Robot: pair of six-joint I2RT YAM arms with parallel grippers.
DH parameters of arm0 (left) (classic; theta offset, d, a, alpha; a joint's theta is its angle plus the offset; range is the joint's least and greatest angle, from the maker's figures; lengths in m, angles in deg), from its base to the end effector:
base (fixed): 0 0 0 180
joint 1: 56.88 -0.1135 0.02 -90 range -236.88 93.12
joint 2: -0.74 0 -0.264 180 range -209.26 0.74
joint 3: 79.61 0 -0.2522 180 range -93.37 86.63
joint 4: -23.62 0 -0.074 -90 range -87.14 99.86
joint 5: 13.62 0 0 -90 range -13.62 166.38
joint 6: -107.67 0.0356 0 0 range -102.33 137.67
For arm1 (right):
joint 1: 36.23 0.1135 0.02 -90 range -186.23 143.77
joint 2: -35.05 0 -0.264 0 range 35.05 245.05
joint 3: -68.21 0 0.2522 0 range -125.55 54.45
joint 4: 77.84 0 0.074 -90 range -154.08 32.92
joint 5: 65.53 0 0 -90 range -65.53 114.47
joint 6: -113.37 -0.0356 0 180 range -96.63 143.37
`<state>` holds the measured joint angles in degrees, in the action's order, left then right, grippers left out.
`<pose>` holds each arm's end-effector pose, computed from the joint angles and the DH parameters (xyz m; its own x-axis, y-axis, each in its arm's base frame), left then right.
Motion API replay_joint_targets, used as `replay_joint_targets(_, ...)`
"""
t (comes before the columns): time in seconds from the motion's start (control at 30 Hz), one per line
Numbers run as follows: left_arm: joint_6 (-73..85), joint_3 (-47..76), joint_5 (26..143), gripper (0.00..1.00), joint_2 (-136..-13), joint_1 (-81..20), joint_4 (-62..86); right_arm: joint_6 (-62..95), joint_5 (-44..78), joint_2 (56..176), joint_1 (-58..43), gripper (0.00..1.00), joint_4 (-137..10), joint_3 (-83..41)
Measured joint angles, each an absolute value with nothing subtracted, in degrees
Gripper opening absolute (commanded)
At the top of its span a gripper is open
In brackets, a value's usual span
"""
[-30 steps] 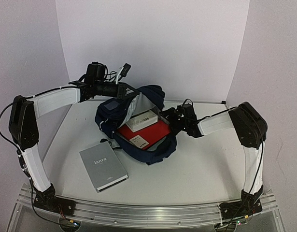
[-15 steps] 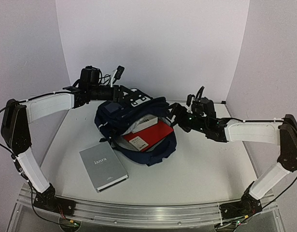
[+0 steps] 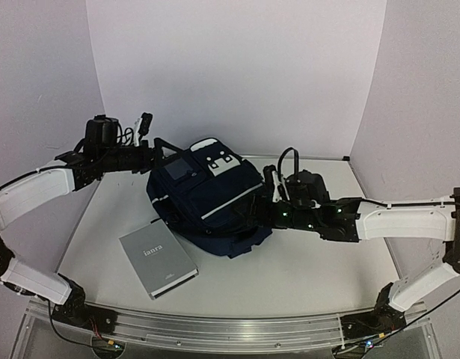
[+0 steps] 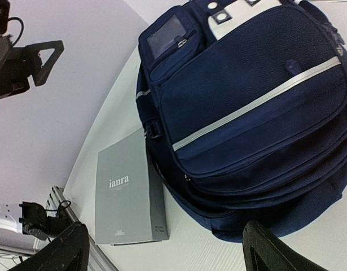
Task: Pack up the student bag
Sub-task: Pick up the book from the center of the board.
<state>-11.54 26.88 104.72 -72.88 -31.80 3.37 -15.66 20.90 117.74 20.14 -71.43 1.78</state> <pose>0.2614 -0.1410 0.3297 -0.6538 -0.1682 -0.7377 0.5237 0.6031 -0.6017 0.1807 0.2757 0.2625 -0.7092 0.0687 -0.7017 -0.5358 0.5943 0.5997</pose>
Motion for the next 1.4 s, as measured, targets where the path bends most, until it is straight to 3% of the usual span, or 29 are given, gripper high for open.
replay_joint_targets(0.3, -28.2, 52.4, 90.5, 0.95, -59.8, -37.8, -6.3, -12.4, 13.8, 137.5, 27.9, 0.88, -70.3, -12.1)
replay_joint_targets(0.67, -38.1, 60.0, 80.1, 0.94, -47.7, -37.9, -16.2, -14.3, 7.3, 154.6, 28.2, 0.86, -68.4, -22.6)
replay_joint_targets(1.0, -43.2, 67.6, 83.3, 0.64, -47.9, -37.9, -13.2, -16.1, 1.0, 160.5, 26.0, 0.86, -67.7, -26.9)
replay_joint_targets(1.4, -47.2, 71.9, 86.9, 0.18, -50.3, -38.1, -3.0, -21.0, -9.6, 165.0, 25.0, 0.80, -70.0, -31.5)
